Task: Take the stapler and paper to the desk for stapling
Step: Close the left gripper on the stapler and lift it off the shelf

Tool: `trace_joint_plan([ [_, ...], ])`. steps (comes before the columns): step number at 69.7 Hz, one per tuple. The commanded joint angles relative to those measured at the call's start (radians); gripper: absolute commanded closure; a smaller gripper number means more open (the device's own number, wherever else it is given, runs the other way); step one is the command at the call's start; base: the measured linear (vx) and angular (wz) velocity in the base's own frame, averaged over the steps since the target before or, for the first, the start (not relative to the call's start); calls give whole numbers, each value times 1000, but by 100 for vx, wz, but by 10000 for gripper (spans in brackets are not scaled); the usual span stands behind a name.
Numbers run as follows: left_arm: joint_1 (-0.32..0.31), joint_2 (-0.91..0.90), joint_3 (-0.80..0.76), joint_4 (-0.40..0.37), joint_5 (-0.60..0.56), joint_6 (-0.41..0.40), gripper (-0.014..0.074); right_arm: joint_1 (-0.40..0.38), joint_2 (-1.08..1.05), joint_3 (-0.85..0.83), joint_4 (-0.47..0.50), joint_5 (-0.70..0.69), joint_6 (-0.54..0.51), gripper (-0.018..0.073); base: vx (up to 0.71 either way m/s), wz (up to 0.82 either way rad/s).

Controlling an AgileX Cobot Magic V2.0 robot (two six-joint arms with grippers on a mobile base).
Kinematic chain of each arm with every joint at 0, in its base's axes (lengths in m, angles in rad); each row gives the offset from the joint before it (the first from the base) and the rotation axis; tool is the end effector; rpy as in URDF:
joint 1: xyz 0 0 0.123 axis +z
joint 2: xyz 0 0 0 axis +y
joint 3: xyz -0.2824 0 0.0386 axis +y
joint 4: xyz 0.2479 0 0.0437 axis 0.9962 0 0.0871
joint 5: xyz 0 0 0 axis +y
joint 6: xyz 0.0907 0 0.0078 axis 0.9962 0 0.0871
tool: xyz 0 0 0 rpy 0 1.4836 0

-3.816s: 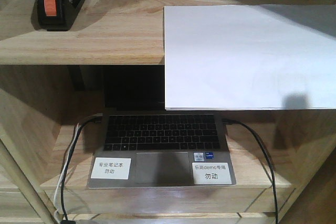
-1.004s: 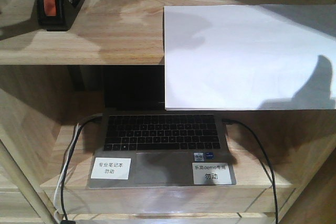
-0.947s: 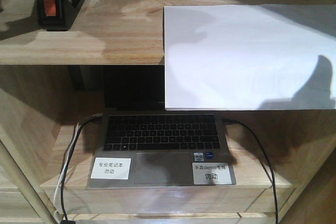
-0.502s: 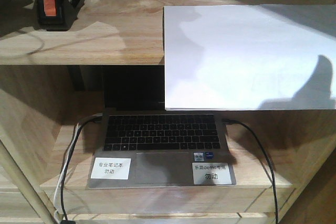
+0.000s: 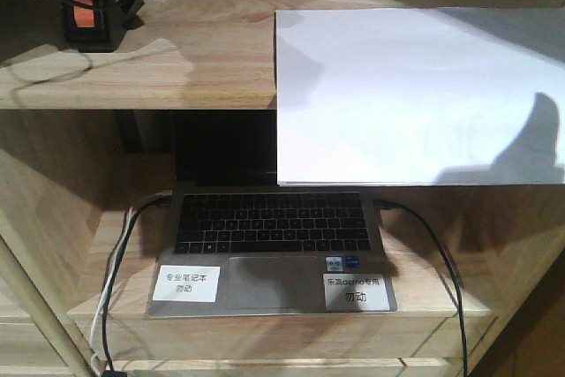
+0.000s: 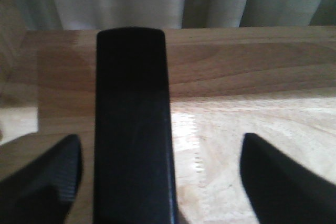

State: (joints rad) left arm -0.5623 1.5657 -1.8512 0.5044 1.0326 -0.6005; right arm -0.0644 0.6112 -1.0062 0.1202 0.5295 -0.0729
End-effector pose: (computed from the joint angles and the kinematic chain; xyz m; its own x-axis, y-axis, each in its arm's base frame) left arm 0.3002 -0.1445 0.4705 -0.5148 -0.0187 -0.8571 0.0327 0.9986 -0.0415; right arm 0.0938 -0.0005 0.4483 -0.0439 0.0338 -0.9985 0.0052 0.9994 0.0336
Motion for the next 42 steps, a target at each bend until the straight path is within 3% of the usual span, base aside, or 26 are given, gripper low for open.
trace_joint_plan([
  [1, 1, -36, -33, 26, -52, -10, 139, -5, 9, -23, 3, -71, -6, 253, 0, 0],
  [11, 1, -36, -33, 26, -52, -10, 297, -5, 9, -23, 3, -71, -6, 253, 0, 0],
  [24, 1, -40, -33, 26, -50, -10, 606, -5, 9, -23, 3, -71, -6, 253, 0, 0],
  [42, 1, -82, -33, 26, -59, -7, 605, -5, 9, -23, 3, -71, -6, 253, 0, 0],
])
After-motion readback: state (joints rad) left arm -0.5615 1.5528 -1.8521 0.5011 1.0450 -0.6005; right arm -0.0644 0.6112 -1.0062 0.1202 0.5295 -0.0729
